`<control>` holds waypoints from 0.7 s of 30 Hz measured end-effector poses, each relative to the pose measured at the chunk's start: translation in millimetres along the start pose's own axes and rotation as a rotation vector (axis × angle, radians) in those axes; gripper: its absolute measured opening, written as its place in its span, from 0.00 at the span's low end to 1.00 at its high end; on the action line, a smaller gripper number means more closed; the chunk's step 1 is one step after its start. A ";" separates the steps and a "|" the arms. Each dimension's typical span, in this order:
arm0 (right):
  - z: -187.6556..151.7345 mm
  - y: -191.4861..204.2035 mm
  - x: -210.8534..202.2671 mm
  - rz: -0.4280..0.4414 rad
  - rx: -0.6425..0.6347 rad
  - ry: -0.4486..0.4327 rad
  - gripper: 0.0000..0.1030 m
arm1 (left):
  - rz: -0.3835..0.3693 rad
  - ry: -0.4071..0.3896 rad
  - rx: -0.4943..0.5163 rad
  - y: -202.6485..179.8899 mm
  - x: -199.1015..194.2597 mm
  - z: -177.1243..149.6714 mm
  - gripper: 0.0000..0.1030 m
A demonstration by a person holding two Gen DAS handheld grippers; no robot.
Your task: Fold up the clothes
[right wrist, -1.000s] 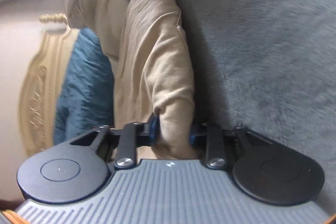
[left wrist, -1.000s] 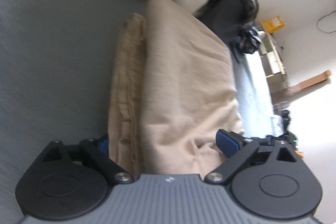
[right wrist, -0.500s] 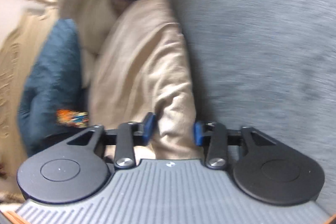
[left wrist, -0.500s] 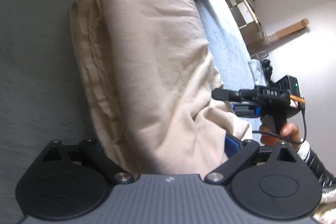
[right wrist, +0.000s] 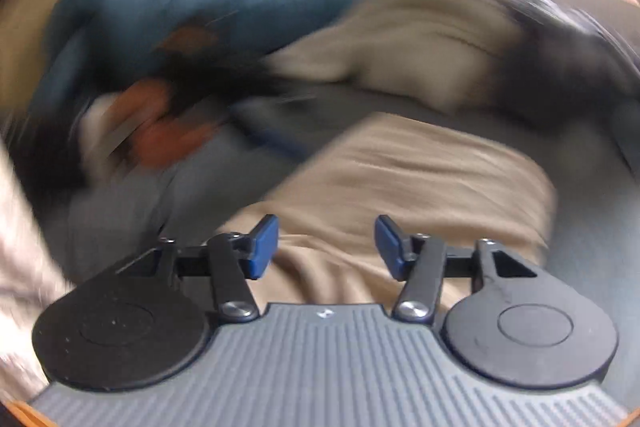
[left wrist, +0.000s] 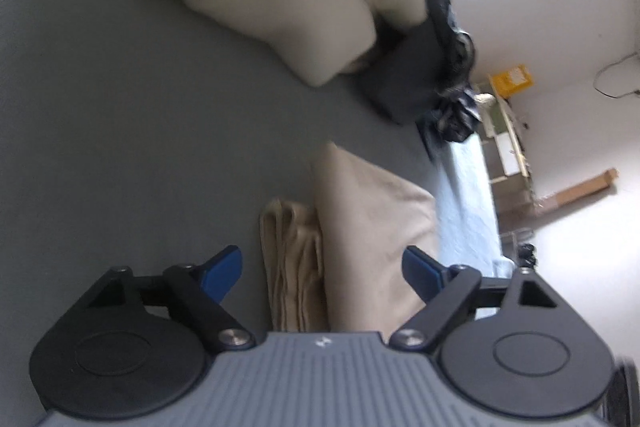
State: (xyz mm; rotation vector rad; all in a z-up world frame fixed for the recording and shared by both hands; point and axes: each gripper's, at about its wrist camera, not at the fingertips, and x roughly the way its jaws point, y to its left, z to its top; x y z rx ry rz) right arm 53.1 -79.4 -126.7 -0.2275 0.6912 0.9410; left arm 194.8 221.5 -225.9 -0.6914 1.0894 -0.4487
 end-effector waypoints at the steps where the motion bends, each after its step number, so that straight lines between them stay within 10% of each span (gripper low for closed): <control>1: 4.1 9.5 8.4 0.019 -0.055 0.015 0.54 | 0.028 -0.009 -0.005 -2.3 6.6 3.3 0.81; 10: 8.0 45.7 49.4 0.108 -0.225 0.139 0.74 | 0.124 -0.089 0.055 -12.5 43.2 23.3 0.75; 15: 0.0 58.4 46.5 0.069 -0.270 0.142 0.77 | 0.135 -0.078 0.077 -19.7 52.5 30.1 0.55; 21: -9.2 63.9 56.5 -0.057 -0.277 0.168 0.43 | 0.101 -0.047 -0.010 -12.6 53.2 35.2 0.60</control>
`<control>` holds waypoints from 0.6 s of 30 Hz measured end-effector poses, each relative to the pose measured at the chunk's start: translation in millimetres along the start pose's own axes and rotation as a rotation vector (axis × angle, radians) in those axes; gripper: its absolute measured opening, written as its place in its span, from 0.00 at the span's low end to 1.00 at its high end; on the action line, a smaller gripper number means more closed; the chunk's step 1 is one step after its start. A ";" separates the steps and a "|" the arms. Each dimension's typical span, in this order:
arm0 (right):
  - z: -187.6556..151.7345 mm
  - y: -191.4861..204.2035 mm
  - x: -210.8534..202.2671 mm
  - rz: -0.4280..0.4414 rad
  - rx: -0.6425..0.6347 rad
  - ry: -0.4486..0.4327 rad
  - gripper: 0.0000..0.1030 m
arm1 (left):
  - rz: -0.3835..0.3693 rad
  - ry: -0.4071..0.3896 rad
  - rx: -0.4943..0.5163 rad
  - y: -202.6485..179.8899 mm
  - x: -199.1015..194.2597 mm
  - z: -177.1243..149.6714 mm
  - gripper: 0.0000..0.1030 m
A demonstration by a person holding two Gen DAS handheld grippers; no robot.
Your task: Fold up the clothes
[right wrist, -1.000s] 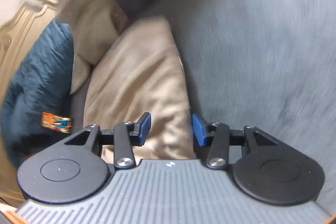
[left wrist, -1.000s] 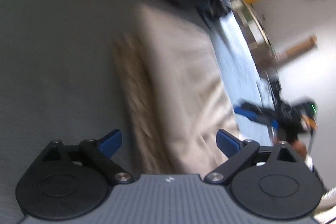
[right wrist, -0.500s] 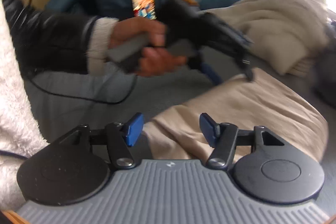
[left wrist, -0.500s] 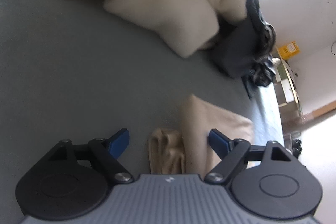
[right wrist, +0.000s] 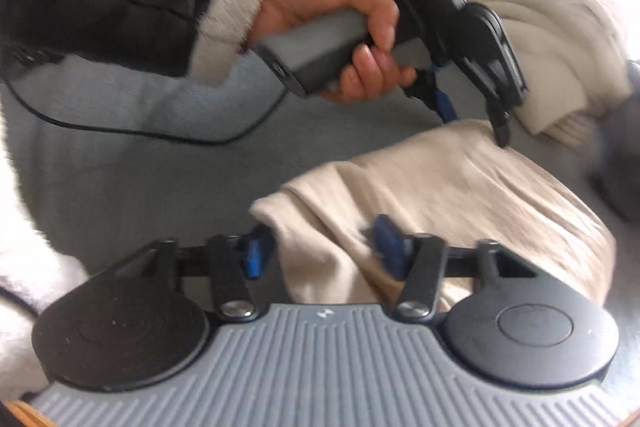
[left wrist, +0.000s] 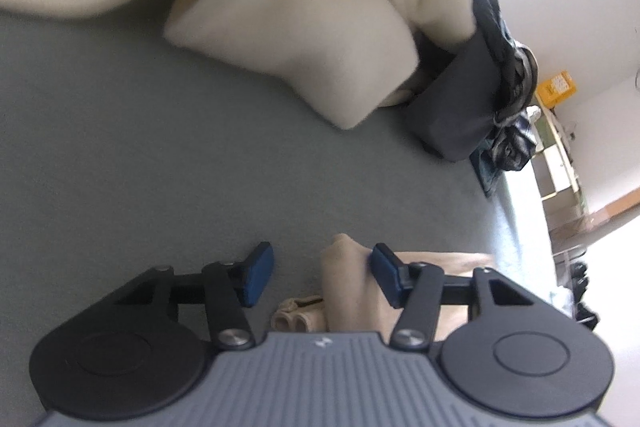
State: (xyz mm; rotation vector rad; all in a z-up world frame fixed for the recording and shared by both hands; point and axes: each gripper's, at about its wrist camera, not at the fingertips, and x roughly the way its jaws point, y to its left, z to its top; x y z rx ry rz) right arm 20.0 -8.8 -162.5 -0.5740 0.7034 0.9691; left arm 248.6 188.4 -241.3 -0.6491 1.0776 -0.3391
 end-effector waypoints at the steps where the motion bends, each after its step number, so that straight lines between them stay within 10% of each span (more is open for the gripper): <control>1: 0.4 0.3 -2.7 -0.002 0.009 -0.005 0.37 | -0.011 0.009 -0.019 2.1 0.2 0.6 0.61; 7: -1.1 -2.9 -16.0 -0.022 0.105 -0.047 0.23 | -0.035 0.040 -0.039 -1.6 6.2 -0.2 0.71; 15: -10.3 -16.3 -34.0 -0.005 0.274 -0.115 0.17 | -0.116 0.033 -0.151 1.6 8.8 -3.6 0.12; 18: -8.7 -19.3 -49.4 0.002 0.288 -0.159 0.16 | -0.191 -0.004 -0.205 4.3 -7.5 -4.4 0.11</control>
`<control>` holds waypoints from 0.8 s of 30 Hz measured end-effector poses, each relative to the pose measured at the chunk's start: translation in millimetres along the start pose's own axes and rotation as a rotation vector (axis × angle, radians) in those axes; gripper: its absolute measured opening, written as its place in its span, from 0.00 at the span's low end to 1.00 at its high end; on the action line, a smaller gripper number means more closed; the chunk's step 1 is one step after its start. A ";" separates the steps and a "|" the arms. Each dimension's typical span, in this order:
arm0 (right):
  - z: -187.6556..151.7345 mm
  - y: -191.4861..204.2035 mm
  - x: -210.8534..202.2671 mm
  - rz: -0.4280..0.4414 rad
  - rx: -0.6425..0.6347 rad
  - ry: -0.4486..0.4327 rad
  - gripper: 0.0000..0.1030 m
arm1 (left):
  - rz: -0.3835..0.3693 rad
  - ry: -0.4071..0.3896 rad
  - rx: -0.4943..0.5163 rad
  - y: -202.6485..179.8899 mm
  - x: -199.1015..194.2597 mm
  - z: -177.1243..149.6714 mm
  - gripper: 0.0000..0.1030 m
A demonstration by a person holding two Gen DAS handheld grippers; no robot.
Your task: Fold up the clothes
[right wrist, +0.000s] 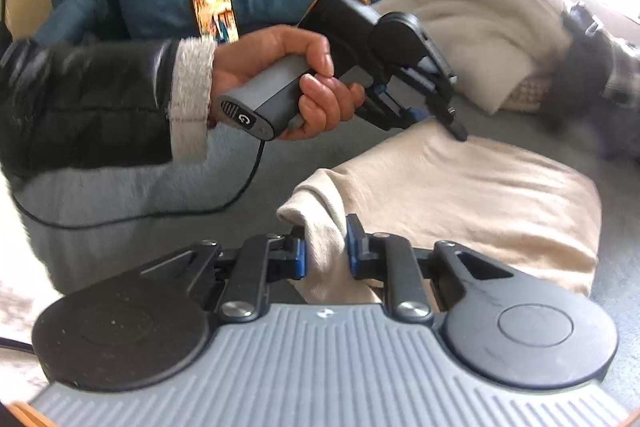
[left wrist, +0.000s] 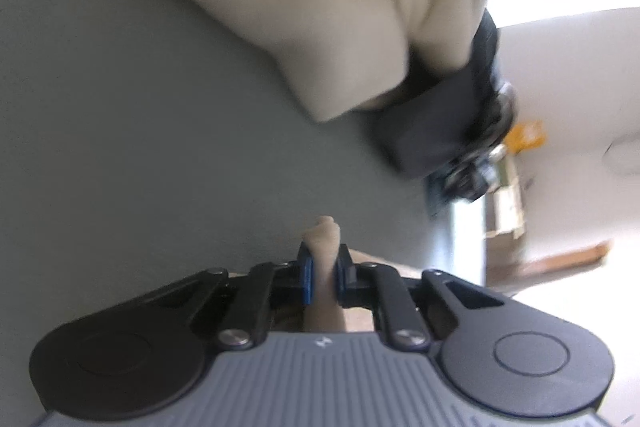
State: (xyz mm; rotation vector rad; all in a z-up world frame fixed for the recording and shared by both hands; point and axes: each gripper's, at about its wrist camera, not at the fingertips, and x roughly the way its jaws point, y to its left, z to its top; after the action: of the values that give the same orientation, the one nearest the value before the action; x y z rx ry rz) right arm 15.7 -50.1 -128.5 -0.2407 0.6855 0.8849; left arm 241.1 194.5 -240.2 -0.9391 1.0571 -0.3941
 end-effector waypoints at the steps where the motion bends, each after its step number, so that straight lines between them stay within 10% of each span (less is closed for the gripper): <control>1: 1.8 -1.2 -5.2 0.008 0.003 -0.020 0.16 | -0.007 -0.017 0.018 -2.0 -6.8 -1.7 0.11; 10: -15.6 11.0 33.5 0.064 -0.063 0.079 0.18 | 0.099 -0.051 0.165 17.0 -10.3 -13.2 0.13; 15: -20.2 22.5 44.6 0.042 -0.091 0.110 0.38 | 0.118 -0.114 0.215 12.1 -18.3 -11.0 0.35; 24: -24.0 -11.1 -22.9 0.021 0.100 0.017 0.54 | 0.130 -0.101 0.256 -2.3 2.6 -10.7 0.16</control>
State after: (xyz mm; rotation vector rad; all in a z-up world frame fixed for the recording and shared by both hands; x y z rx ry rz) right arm 3.6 -82.5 -133.0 -0.1524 0.7473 0.8668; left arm 233.3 186.5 -241.5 -0.6522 0.9448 -0.3607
